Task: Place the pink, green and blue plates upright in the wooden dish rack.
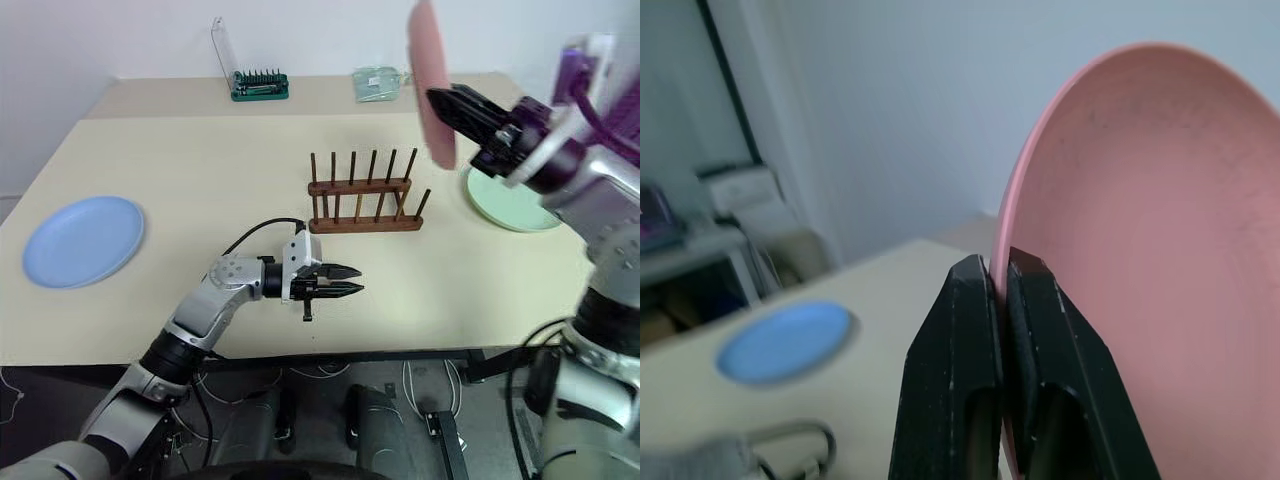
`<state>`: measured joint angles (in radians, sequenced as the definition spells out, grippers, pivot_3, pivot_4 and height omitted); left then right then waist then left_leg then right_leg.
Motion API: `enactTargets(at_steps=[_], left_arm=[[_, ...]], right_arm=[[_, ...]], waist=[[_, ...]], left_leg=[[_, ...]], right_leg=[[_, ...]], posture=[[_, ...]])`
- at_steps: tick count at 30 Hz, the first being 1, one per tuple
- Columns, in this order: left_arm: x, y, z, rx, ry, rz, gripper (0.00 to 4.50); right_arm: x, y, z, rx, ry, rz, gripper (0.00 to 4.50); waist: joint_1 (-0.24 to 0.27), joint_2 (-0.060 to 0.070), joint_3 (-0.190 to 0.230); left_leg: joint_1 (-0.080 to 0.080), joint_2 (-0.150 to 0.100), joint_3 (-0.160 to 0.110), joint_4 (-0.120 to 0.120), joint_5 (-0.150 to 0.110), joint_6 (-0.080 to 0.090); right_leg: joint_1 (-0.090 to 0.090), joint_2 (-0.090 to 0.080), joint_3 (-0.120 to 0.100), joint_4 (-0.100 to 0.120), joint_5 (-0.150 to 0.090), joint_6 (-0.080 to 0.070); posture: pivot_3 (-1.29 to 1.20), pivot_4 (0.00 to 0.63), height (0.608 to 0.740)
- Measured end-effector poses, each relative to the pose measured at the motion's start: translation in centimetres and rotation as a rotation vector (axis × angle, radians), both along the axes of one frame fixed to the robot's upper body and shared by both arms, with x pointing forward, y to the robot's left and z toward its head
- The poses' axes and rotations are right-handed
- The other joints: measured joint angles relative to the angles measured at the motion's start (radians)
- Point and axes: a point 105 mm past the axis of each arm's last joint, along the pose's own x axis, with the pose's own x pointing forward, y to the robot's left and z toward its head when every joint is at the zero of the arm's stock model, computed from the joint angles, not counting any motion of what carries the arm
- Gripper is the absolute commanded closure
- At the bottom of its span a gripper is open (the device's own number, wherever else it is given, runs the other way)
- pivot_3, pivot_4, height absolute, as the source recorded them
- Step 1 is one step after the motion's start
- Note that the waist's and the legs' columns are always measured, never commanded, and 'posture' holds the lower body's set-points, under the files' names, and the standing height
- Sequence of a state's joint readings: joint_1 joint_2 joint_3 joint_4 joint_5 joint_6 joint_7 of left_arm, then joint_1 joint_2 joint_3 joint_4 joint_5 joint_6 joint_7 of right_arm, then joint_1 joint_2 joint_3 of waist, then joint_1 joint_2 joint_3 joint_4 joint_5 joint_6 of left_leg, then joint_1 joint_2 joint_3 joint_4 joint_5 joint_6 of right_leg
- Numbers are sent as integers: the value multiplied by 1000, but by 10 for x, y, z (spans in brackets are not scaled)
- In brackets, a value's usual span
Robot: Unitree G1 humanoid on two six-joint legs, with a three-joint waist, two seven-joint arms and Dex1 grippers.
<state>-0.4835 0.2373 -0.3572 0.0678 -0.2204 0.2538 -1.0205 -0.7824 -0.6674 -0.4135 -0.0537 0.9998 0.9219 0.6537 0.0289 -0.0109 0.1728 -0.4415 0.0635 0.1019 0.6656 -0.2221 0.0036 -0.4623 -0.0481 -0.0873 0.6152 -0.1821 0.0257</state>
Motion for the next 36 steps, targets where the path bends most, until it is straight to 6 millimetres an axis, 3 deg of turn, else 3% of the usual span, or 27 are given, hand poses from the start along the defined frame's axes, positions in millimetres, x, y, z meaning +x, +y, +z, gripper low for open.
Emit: enactTargets(at_steps=[3, 9, 17, 22, 23, 24, 31, 34, 36], left_arm=[[0, 1, 1, -7, 3, 6, 3425], [1, 10, 5, -28, 16, 52, 3425], [1, 12, 5, -27, 24, 81, 3425], [1, 14, 5, -28, 26, 86, 3425], [1, 14, 6, -28, 25, 87, 3425], [0, 13, 6, -30, 22, 86, 3425], [-2, 14, 9, -34, 10, 83, 3425], [-3, 14, 8, -30, 16, 84, 3425], [-4, 15, 8, -29, 14, 89, 3425]], right_arm=[[13, -5, 0, 50, 47, 25, 4472], [37, -23, -24, 156, 210, 53, 4472], [56, -34, -35, 261, 322, 25, 4472], [68, -37, -52, 336, 417, -37, 4472], [69, -36, -54, 339, 427, -40, 3819], [69, -36, -54, 344, 426, -43, 3528], [59, -39, -51, 327, 347, -69, 27], [58, -44, -44, 258, 251, -144, 27], [58, -57, -40, 208, 188, -235, 27]], waist=[[9, 0, 0], [8, 0, 0], [7, 0, 0], [8, 1, 0], [7, 1, 0], [8, 1, 0], [7, 1, 0], [7, 1, 0], [9, 1, 0]], left_leg=[[0, 0, 0, 0, -1, 1], [0, 0, 1, 0, -1, 1], [0, 0, 2, 0, -1, 1], [-1, 0, 2, 0, -1, 1], [-1, 0, 2, 0, -1, 1], [-1, 0, 2, 0, -1, 1], [-1, 0, 2, 0, -1, 1], [-1, 0, 2, 0, -1, 1], [-1, 0, 2, 0, -1, 1]], right_leg=[[0, 0, 0, 0, 0, -1], [0, 0, 0, 0, 1, 0], [-1, 1, 0, 1, 1, 0], [-1, 0, 1, 1, 1, 0], [-1, 0, 1, 1, 1, 0], [-1, 0, 1, 1, 1, 1], [-1, 1, 1, 1, 1, 2], [-1, 1, 1, 1, 1, 2], [-1, 0, 1, 1, 0, 1]], posture=[[0, 150, 730], [0, 150, 730], [0, 150, 730], [0, 150, 730], [0, 150, 730], [0, 150, 730], [0, 150, 730], [0, 150, 730], [0, 150, 730]])
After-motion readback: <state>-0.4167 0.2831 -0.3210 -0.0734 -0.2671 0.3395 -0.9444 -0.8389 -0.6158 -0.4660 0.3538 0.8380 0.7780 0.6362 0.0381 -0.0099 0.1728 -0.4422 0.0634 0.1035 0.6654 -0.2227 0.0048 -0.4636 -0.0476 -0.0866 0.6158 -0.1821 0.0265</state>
